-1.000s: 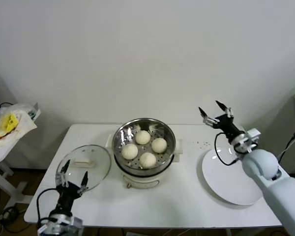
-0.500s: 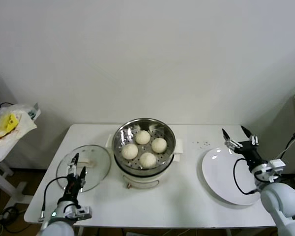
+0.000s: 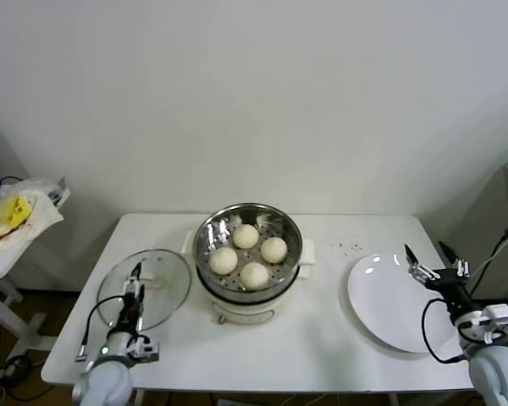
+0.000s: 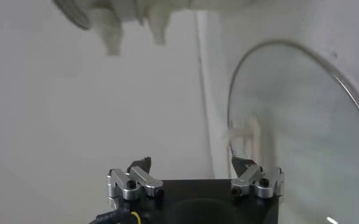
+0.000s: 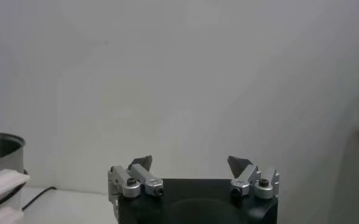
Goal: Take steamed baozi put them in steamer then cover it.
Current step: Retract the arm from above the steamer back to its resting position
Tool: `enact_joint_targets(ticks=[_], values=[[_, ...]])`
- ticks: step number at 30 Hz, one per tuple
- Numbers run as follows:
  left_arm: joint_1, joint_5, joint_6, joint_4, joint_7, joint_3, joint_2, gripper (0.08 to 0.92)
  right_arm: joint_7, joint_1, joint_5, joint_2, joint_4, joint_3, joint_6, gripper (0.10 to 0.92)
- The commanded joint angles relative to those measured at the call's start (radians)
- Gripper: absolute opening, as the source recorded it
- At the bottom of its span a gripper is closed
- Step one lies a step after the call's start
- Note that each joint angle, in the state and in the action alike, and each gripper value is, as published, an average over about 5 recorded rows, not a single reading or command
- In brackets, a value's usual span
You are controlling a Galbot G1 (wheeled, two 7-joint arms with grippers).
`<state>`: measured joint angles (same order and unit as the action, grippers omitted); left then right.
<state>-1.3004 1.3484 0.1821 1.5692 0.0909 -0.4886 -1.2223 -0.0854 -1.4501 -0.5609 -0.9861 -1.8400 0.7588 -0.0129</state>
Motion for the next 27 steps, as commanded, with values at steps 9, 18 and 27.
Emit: enact_joint_targets(ticks=[9, 18, 27], values=[[0.166, -0.007, -0.028, -0.218, 0.057, 0.006, -0.009, 0.823, -0.027, -0.057, 0.051, -0.048, 0.0, 0.036, 0.01, 0.823], [0.213, -0.051, -0.041, -0.266, 0.086, 0.016, -0.007, 0.823, -0.042, -0.059, 0.086, -0.064, 0.013, 0.034, 0.021, 0.823], [0.225, -0.086, -0.082, -0.294, 0.114, 0.016, -0.013, 0.757, -0.053, -0.061, 0.13, -0.09, 0.018, 0.019, 0.029, 0.823]])
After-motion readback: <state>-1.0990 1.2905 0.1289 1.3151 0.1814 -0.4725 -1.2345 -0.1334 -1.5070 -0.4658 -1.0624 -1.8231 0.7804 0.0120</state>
